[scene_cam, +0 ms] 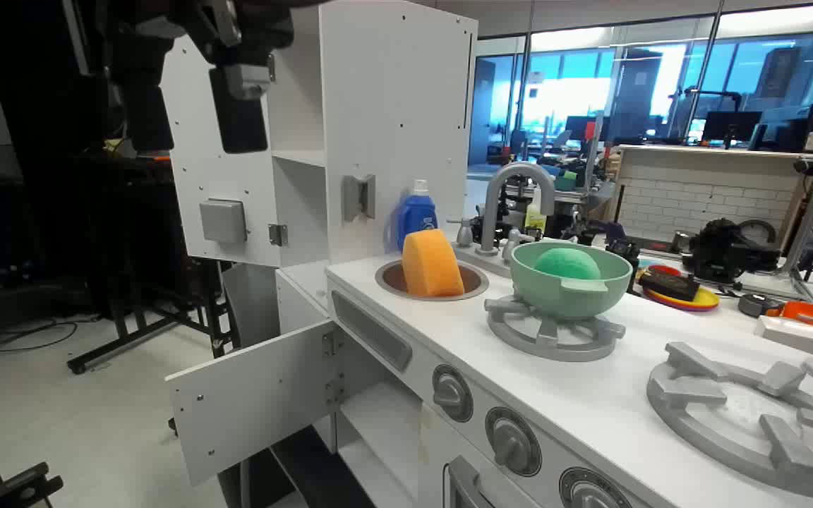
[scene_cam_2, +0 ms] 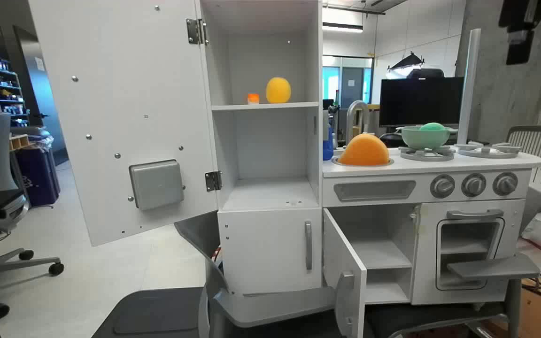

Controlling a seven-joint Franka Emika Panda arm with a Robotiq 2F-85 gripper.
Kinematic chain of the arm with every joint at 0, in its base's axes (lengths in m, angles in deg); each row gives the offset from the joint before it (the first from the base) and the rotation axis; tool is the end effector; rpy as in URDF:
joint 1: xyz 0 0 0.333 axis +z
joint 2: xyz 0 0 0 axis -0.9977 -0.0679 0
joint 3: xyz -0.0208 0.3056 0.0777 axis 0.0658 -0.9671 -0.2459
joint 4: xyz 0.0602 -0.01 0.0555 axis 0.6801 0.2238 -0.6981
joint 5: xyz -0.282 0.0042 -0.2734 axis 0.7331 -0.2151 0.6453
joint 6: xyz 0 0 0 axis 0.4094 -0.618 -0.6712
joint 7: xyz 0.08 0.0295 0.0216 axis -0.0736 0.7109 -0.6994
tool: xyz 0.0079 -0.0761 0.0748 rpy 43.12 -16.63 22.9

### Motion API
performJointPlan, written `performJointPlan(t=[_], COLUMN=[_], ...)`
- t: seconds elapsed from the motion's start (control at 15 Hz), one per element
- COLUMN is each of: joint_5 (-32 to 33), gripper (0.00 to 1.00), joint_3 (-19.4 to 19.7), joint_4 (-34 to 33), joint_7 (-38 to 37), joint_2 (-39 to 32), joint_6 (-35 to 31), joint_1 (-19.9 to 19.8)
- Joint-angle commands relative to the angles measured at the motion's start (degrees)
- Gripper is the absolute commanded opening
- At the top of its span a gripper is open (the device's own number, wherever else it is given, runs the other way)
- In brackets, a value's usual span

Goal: Put the orange sponge and green plushie in the top compartment of the cabinet under the sink, then close the cabinet door

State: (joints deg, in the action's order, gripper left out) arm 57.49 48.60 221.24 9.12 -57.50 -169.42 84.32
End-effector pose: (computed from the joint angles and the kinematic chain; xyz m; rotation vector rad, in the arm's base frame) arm 0.4462 -0.0383 0.4438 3.0749 0.1040 0.0454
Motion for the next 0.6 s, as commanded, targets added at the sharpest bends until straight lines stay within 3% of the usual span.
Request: performJointPlan(t=[0.0,0.27,0.53], joint_5=[0.0,0.0,2.8], gripper=[1.00,1.00,1.00], joint_3=[0.0,0.0,-0.2], joint_4=[-0.1,-0.2,-4.8], joint_7=[0.0,0.0,1.1], joint_2=[0.0,0.0,-4.0], joint_6=[0.1,0.1,-1.6], joint_1=[0.0,0.0,-0.2])
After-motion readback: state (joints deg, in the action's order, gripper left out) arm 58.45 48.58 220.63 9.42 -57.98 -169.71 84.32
